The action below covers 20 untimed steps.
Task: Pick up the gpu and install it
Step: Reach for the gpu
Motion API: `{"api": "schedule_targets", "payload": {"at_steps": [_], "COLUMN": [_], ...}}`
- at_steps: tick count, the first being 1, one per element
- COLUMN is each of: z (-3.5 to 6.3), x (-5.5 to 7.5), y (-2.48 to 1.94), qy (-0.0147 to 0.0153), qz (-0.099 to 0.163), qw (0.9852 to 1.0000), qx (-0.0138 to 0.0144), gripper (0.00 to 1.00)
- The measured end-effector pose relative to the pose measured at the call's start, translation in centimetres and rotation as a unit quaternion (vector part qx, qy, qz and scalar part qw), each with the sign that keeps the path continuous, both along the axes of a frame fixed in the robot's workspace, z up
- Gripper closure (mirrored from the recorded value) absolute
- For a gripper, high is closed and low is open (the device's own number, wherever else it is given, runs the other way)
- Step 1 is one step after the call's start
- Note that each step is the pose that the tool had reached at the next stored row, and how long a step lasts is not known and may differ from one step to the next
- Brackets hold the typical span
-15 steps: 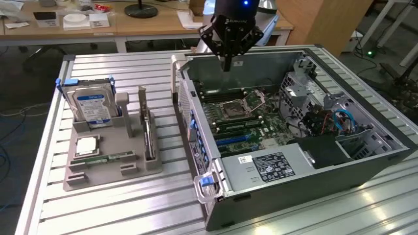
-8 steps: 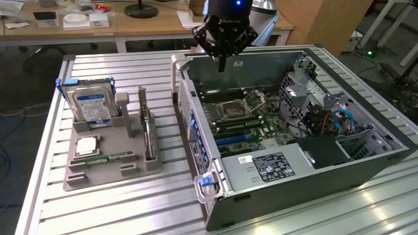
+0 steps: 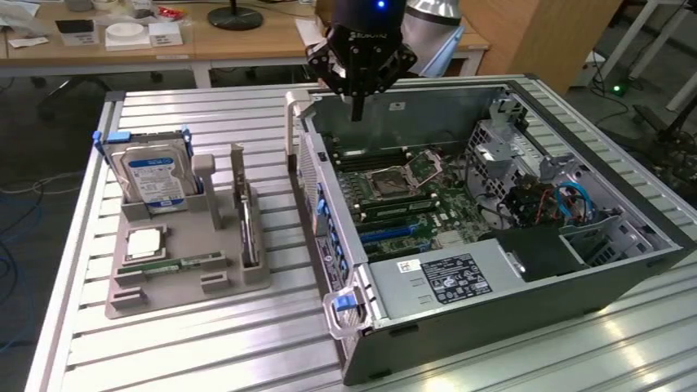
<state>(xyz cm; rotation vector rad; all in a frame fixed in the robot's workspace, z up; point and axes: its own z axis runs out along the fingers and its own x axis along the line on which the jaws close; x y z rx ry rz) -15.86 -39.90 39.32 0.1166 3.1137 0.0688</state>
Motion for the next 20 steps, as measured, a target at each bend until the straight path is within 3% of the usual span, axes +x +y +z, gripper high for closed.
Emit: {"api": "schedule_targets", "payload": {"at_steps": [20], "z": [-0.01], "x": [-5.3], "y": [-0.01], "qy": [0.0], "qz": [0.0], "qw": [1.0], "qx": [0.0], "gripper": [0.9]}}
